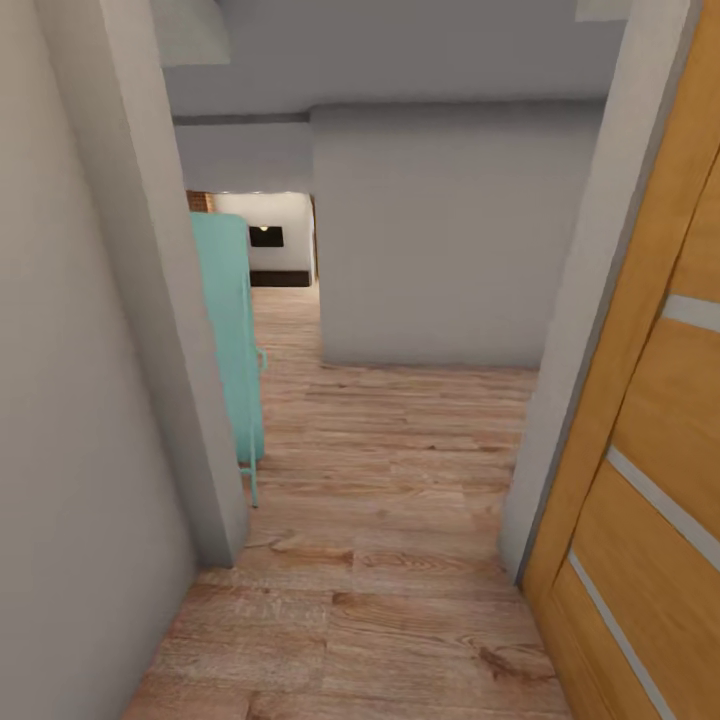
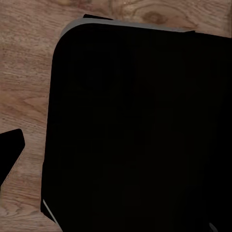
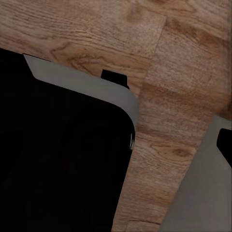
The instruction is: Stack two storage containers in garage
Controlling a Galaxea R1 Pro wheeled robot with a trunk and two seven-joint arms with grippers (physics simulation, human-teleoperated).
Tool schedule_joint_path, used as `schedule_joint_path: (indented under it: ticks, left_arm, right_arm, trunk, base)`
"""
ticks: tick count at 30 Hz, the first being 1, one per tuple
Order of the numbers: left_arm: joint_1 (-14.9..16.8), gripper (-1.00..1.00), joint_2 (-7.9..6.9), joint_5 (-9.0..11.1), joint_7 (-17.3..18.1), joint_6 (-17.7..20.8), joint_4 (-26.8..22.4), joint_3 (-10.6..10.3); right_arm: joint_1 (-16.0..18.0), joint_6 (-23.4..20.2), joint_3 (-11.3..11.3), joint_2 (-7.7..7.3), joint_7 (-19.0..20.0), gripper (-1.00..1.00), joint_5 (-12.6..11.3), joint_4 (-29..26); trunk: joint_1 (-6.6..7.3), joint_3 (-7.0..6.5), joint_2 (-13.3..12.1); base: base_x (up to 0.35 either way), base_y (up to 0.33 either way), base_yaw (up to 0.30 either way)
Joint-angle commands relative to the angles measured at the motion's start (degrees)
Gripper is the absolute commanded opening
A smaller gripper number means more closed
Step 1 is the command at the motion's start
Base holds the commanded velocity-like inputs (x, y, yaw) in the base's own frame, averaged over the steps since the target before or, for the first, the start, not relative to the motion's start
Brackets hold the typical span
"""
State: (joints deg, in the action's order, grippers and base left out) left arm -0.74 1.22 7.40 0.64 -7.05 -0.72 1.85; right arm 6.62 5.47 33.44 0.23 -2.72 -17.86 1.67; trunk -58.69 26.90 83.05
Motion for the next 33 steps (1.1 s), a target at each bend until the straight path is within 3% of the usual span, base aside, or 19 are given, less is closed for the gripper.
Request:
schedule_joint_path:
  ticks: [1, 33]
  left_arm:
    - [-0.03, 1.0, 0.01, 0.42, 0.07, -0.09, -0.07, 0.13]
    - [-0.02, 1.0, 0.01, 0.42, 0.07, 0.1, -0.07, 0.17]
  right_arm:
    - [0.06, 0.33, 0.48, 0.04, -0.01, 1.0, -0.5, 0.18]
    - [0.06, 0.33, 0.49, -0.03, -0.01, 1.0, -0.44, 0.18]
  trunk:
    - [-0.03, 0.05, 0.02]
    - [-0.03, 0.05, 0.02]
  base:
    - [0.32, 0.0, 0.001]
    - [0.322, 0.0, 0.0]
